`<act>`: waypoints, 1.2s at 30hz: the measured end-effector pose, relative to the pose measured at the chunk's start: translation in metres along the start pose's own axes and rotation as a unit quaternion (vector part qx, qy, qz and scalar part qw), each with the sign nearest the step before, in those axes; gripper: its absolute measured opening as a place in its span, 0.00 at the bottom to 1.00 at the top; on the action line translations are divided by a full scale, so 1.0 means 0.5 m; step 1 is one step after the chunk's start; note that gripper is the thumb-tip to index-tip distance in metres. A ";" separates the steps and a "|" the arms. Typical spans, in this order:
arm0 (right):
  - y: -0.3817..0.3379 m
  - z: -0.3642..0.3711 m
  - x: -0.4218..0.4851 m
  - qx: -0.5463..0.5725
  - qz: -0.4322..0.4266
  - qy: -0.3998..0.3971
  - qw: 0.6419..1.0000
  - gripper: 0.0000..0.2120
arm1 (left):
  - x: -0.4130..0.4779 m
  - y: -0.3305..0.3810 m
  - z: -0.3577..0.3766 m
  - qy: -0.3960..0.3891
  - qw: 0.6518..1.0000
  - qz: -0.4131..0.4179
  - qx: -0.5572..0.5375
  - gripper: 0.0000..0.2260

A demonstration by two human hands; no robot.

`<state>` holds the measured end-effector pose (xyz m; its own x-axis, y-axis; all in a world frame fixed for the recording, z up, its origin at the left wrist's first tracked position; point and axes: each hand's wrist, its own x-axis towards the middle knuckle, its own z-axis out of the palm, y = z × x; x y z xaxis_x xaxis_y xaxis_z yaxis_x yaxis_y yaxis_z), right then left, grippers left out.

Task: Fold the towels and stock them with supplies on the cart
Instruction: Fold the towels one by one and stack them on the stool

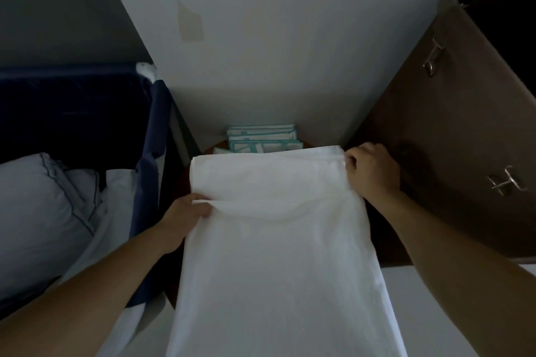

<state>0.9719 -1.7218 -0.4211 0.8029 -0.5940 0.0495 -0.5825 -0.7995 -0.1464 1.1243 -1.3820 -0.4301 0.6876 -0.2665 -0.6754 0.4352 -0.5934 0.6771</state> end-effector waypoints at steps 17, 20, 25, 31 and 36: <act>-0.028 0.016 0.039 -0.160 -0.073 -0.066 0.982 0.13 | 0.002 -0.020 0.023 0.058 0.996 0.034 0.063 0.06; -0.027 0.022 0.043 -0.120 -0.046 -0.050 0.990 0.10 | 0.005 -0.020 0.019 0.061 0.995 0.033 0.076 0.09; -0.013 0.010 0.048 0.087 -0.025 -0.013 0.996 0.08 | 0.003 -0.021 0.016 0.053 0.995 0.032 0.082 0.09; 0.026 -0.034 0.099 0.259 0.042 -0.143 0.954 0.07 | -0.001 -0.020 0.017 0.051 0.994 0.035 0.085 0.10; 0.012 -0.027 0.125 0.379 0.069 -0.151 0.910 0.07 | -0.002 -0.019 0.013 0.048 0.995 0.031 0.084 0.09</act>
<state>1.0169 -1.7647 -0.4057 0.7931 -0.5414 -0.2792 -0.5187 -0.3600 -0.7755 1.1158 -1.3810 -0.4379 0.7654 -0.2379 -0.5980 0.2923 -0.6992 0.6524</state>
